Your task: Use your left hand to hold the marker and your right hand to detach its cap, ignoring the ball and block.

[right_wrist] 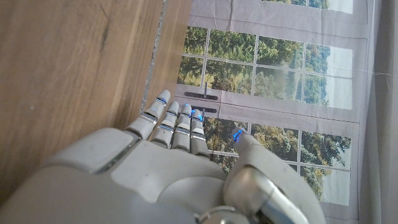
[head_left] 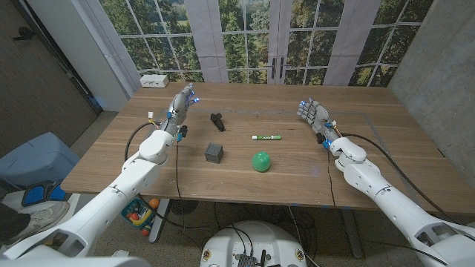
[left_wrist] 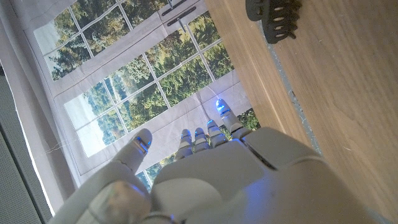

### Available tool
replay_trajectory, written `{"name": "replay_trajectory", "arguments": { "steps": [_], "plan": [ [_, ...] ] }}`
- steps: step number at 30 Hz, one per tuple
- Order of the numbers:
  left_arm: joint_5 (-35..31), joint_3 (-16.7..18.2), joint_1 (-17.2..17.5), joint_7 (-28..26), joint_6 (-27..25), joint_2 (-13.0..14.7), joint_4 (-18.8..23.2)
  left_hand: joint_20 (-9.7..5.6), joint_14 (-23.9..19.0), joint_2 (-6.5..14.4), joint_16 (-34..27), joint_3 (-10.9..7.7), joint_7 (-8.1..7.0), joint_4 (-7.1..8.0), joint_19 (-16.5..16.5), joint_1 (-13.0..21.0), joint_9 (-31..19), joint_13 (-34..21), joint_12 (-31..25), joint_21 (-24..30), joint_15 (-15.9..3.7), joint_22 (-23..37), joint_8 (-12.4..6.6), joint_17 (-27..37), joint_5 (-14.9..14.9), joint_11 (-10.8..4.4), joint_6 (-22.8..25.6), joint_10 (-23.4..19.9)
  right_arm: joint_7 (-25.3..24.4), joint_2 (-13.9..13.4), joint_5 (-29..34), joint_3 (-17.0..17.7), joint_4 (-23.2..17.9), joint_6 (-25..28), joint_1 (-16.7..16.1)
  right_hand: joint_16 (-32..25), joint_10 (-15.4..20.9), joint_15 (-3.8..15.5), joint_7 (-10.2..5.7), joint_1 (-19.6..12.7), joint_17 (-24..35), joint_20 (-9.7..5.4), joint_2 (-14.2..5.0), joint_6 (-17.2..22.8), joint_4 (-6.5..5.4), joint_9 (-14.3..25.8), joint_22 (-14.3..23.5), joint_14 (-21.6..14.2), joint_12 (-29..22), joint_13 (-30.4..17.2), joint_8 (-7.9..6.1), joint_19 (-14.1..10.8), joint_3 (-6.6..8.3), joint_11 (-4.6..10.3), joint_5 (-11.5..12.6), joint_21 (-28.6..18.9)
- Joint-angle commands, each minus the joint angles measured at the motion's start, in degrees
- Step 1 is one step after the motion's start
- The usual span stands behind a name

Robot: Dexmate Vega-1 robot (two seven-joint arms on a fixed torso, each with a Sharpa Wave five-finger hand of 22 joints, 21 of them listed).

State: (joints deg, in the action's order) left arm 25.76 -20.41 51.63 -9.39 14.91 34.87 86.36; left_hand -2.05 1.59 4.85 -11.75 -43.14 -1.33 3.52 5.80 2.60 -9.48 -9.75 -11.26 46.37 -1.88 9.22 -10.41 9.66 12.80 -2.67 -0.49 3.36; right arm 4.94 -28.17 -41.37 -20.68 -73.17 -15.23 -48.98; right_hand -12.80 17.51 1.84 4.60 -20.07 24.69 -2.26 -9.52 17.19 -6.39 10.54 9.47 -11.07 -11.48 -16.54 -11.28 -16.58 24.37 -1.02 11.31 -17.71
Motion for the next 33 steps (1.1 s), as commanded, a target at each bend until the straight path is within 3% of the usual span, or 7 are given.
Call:
{"name": "replay_trajectory", "arguments": {
  "steps": [1,18,22,33],
  "plan": [
    [-7.51,-1.92,-2.01,-1.96,-1.66,2.18,1.89,-1.18,-0.89,1.71,0.29,-0.19,-0.29,-1.04,-0.82,1.05,-0.25,-0.26,-0.36,-0.50,-1.27,0.11,-0.36,0.04,-0.02,-0.01,0.82,-0.54,-1.15,-0.30,0.52,0.29,-1.35,-0.89,-1.15,-0.33,0.36,0.22,-0.07,0.09,0.01,-1.37,-0.53,0.35,0.51,0.22,0.28,-0.49,-0.20,-0.08,-0.28,-0.25,0.01,-0.33,-0.11,0.27],
    [-15.77,-4.68,-5.42,-1.23,-4.32,4.42,3.94,-1.41,-2.09,0.96,0.47,-0.17,-0.26,-3.00,-1.90,1.60,-0.29,-0.28,-0.38,-1.50,-1.84,0.15,-0.51,0.03,-0.39,-0.09,2.42,-1.75,-3.99,-1.40,2.39,0.73,-4.97,-2.39,-3.54,-0.44,0.64,0.31,-0.04,-0.07,-0.07,-1.40,-0.68,0.72,1.18,0.23,0.31,-0.53,-0.26,0.23,-0.35,-0.38,0.18,-0.27,-0.35,0.64],
    [-17.28,-5.50,-6.48,-0.43,-4.71,4.66,3.95,-1.15,-2.93,0.48,0.46,0.02,-0.17,-4.14,-2.70,1.90,-0.33,-0.30,-0.51,-1.89,-1.83,0.18,-0.65,-0.02,-0.65,-0.05,3.47,-2.67,-4.58,-1.39,2.64,0.81,-5.42,-2.64,-3.84,-0.48,0.76,0.29,-0.02,-0.15,-0.09,-1.42,-0.76,0.74,1.38,0.24,0.31,-0.56,-0.30,0.31,-0.33,-0.43,0.26,-0.27,-0.40,0.74],
    [-23.04,-7.78,-9.16,0.63,-5.56,5.48,4.52,-1.18,-3.43,0.92,0.43,-0.03,-0.31,-4.47,-3.20,1.85,-0.36,-0.32,-0.44,-2.39,-1.90,0.20,-0.55,0.17,-0.79,-0.29,3.94,-3.11,-5.75,-1.41,3.73,0.78,-6.23,-3.52,-4.32,-0.55,1.10,0.30,0.02,-0.34,-0.16,-1.39,-0.84,1.05,1.86,0.24,0.33,-0.61,-0.40,0.50,-0.40,-0.50,0.44,-0.24,-0.53,0.99]
  ]
}}
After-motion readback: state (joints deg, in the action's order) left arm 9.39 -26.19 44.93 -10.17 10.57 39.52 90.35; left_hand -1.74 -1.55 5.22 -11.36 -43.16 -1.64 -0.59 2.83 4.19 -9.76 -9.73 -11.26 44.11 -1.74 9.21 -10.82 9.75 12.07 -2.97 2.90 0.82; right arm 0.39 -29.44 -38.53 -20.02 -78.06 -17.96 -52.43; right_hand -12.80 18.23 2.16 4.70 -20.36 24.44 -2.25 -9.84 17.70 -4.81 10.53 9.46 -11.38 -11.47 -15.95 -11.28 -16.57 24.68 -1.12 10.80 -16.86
